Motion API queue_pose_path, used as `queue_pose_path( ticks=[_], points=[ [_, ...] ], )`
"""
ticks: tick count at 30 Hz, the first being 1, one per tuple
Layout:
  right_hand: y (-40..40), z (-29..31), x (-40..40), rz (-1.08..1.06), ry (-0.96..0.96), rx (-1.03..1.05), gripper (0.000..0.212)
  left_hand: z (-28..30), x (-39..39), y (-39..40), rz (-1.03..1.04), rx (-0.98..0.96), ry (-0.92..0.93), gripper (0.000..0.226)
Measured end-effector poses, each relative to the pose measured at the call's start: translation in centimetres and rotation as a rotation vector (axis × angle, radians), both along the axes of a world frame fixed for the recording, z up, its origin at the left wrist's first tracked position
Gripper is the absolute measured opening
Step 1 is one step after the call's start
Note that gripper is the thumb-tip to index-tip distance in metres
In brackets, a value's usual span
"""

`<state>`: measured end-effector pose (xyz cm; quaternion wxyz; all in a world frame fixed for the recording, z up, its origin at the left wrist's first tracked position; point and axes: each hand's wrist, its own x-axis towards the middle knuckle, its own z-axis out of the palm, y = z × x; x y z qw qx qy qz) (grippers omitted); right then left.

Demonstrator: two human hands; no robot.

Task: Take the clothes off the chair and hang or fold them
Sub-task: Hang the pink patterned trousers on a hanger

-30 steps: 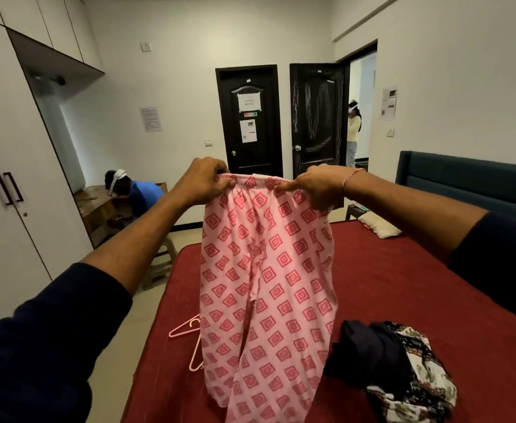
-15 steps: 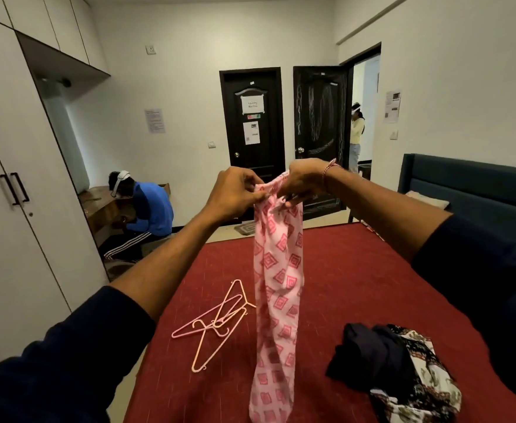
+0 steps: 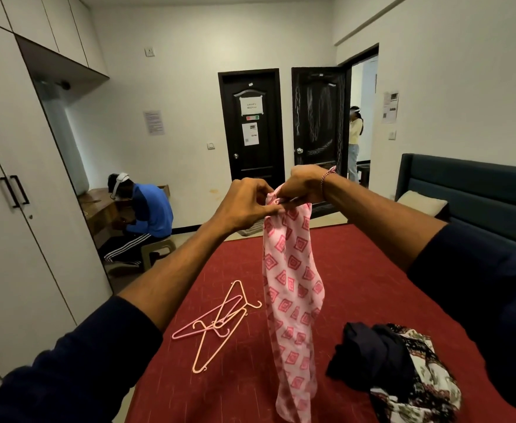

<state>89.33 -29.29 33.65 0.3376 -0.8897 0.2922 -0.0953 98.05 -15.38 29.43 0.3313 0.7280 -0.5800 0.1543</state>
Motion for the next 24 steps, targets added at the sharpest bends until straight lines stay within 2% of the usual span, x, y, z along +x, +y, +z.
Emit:
queue_pose_path(
  ticks=[2,4,7,9,10,13,14,16,20,22,24],
  points=[
    [-0.4,0.1,-0.7,-0.003,-0.017,0.021,0.017,0.2,0.1,0.0,-0.033,0.009,0.006,0.031],
    [-1.1,0.1,-1.2,0.022,-0.045,0.145,0.015,0.7,0.4,0.3,-0.04,0.018,0.001,0.025],
    [-1.5,0.0,-2.4,0.085,-0.059,0.275,0.029,1.0,1.4,0.7,-0.03,0.019,-0.017,0.021],
    [-1.6,-0.2,-3.3,0.134,-0.019,0.184,0.039,0.9,1.9,1.1,-0.038,0.032,-0.03,0.022],
    [-1.7,-0.5,-3.8,0.154,0.013,0.059,0.041,0.9,2.2,1.3,-0.042,0.045,-0.024,0.022],
    [-3.1,-2.1,-4.1,0.203,0.067,-0.602,0.038,0.9,3.1,1.9,-0.029,0.051,0.002,0.022],
    [-3.6,-2.7,-4.0,0.205,0.023,-0.726,0.032,0.9,3.5,2.1,-0.019,0.046,0.011,0.021],
    [-4.6,-3.5,-4.0,0.242,-0.092,-0.758,0.025,0.9,4.3,2.4,-0.004,0.049,0.043,0.02],
    [-4.7,-3.9,-4.4,0.318,-0.288,-0.616,0.022,0.7,5.1,2.9,0.02,0.027,0.153,0.016],
    [-4.2,-4.2,-4.4,0.367,-0.379,-0.547,0.032,0.7,5.2,3.0,0.017,0.002,0.248,0.016],
    [-3.9,-4.3,-4.0,0.409,-0.399,-0.611,0.045,0.7,5.5,3.3,0.015,-0.032,0.355,0.018]
  ],
)
